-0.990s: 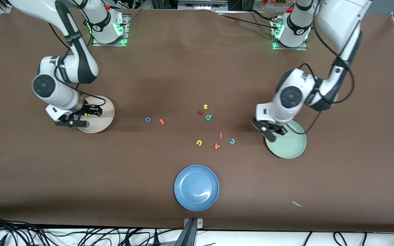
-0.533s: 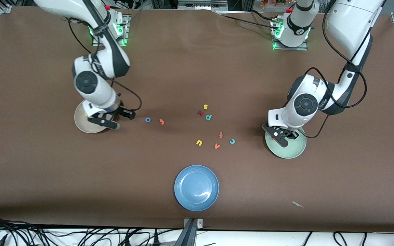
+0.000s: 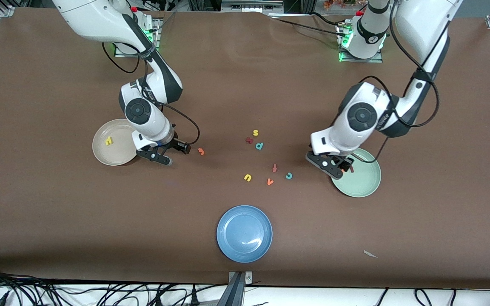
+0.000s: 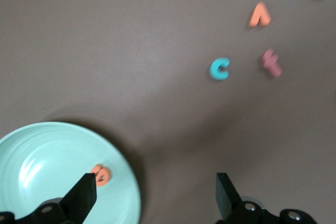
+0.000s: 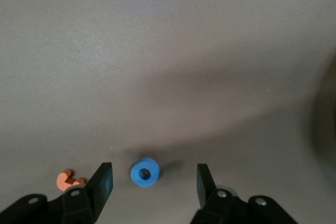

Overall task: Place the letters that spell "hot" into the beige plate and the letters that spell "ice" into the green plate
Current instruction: 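Grasp the teal c with the left gripper and blue o with the right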

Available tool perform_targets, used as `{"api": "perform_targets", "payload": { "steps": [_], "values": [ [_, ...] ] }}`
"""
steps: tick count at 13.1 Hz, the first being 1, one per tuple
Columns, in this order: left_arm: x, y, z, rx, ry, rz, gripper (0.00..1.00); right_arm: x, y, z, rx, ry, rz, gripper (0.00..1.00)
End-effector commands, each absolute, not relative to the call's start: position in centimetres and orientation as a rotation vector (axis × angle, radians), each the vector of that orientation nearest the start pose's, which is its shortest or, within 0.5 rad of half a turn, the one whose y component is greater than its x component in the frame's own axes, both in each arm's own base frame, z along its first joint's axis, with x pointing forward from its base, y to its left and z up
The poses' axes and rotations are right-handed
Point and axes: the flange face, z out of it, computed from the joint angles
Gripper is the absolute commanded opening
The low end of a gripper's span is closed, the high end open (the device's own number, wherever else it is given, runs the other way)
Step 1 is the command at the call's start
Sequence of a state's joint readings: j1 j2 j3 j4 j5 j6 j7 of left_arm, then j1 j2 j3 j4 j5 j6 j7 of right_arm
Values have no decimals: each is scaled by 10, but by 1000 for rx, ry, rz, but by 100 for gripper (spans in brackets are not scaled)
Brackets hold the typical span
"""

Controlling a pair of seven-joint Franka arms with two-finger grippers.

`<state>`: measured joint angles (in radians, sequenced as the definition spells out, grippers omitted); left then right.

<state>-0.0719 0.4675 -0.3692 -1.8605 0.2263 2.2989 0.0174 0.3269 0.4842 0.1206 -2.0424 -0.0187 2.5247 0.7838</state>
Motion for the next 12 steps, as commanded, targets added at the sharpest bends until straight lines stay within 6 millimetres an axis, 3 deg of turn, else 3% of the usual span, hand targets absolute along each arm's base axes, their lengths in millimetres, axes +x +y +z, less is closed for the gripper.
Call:
{"api": "perform_targets", "payload": {
  "steps": [1,4,6,8,10,12],
  "values": [
    [600,-289,283,-3081,746,-33,100,537,273,193,-3059,497,31,73],
    [624,-320,268,-3085,807,-78,100,529,286,184,-3092,414,28,73],
    [624,-343,249,-3036,889,-88,100,526,286,175,-3136,330,12,73],
    [623,-343,235,-2978,938,-83,90,528,282,174,-3156,300,-5,73],
    [618,-343,209,-2960,963,-35,78,528,283,174,-3154,302,-7,73],
    [614,-347,201,-2950,983,-23,75,528,283,174,-3154,304,-7,65]
  ]
}}
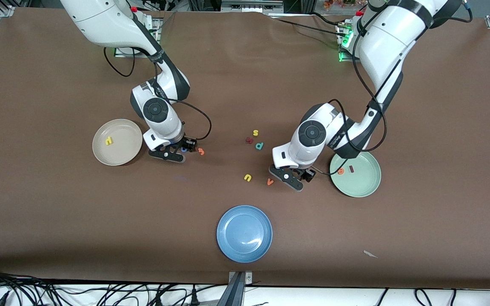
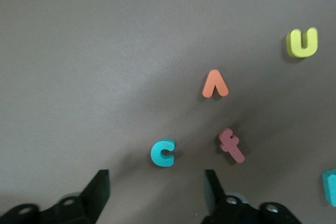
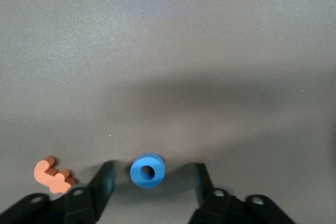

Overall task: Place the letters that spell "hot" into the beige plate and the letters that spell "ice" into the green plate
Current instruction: 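Grasp the teal c with the left gripper and blue o with the right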

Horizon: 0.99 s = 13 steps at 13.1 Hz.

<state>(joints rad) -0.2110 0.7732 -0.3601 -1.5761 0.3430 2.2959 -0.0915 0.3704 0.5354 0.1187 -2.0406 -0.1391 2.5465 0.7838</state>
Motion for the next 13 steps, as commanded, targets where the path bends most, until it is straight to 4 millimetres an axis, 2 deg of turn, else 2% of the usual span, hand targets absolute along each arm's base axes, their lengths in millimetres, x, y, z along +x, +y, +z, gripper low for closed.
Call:
{"api": "perform_targets", "payload": {
  "steps": [1,4,7,10,13],
  "values": [
    [614,-347,198,-2940,993,-24,75,527,282,174,-3156,307,-4,52],
    [614,-346,190,-2916,1013,-24,70,527,283,175,-3156,304,-4,34],
    [614,-346,177,-2893,1043,-38,70,526,283,175,-3158,302,-2,31],
    [615,-346,174,-2902,1045,-51,69,527,283,177,-3158,305,-3,20],
    [620,-348,175,-2908,1039,-66,55,529,282,183,-3155,302,-16,19]
  ]
}}
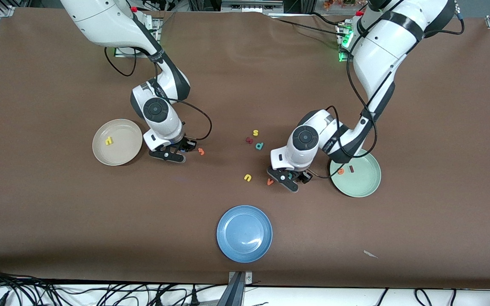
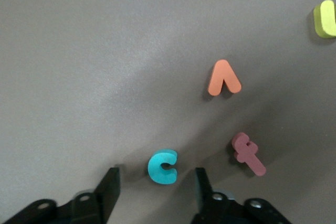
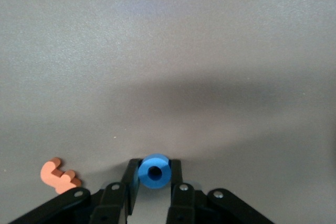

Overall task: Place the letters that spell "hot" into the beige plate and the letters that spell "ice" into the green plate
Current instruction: 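Grasp the teal c with the left gripper and blue o with the right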

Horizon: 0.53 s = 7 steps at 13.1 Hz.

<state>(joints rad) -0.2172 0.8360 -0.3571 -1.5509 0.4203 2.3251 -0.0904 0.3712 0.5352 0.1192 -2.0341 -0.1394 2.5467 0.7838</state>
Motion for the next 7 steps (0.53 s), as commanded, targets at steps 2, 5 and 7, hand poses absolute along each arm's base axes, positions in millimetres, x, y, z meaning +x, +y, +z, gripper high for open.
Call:
{"api": "perform_targets", "payload": {
  "steps": [2,5,7],
  "values": [
    [621,-349,176,-2909,1039,-73,50,540,273,202,-3178,334,0,19],
    [621,-349,172,-2909,1040,-64,42,557,252,246,-3241,377,56,19],
    [621,-349,172,-2911,1037,-64,42,565,217,267,-3295,320,120,19]
  ]
}}
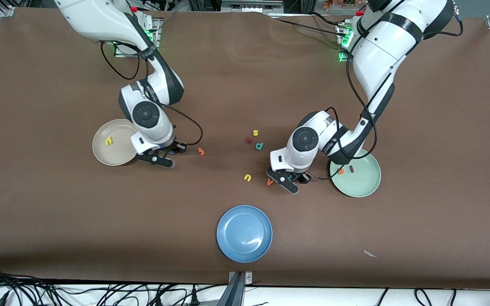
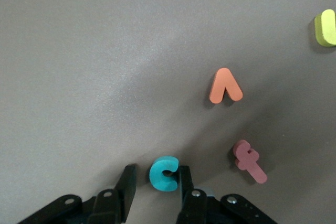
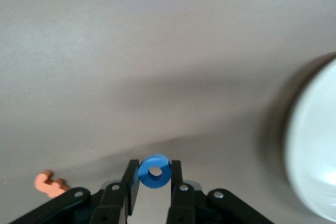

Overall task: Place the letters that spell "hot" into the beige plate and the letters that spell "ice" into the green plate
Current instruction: 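Grasp the teal c with the left gripper and blue o with the right, then place the blue o and teal c in beige and green plates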

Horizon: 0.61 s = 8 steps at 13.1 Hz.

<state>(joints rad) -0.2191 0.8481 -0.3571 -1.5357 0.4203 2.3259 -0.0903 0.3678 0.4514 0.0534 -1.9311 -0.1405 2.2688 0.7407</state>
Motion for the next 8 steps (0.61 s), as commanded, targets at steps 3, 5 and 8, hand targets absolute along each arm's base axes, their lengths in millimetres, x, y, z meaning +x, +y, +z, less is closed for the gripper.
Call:
{"api": "perform_targets", "payload": {
  "steps": [3,5,8],
  "values": [
    [624,-348,181,-2909,1034,-85,3,564,155,267,-3334,187,219,19],
    [636,-344,204,-2914,1006,-131,1,560,121,253,-3339,85,286,19],
    [645,-321,227,-2911,943,-100,5,550,83,234,-3287,5,350,19]
  ]
}}
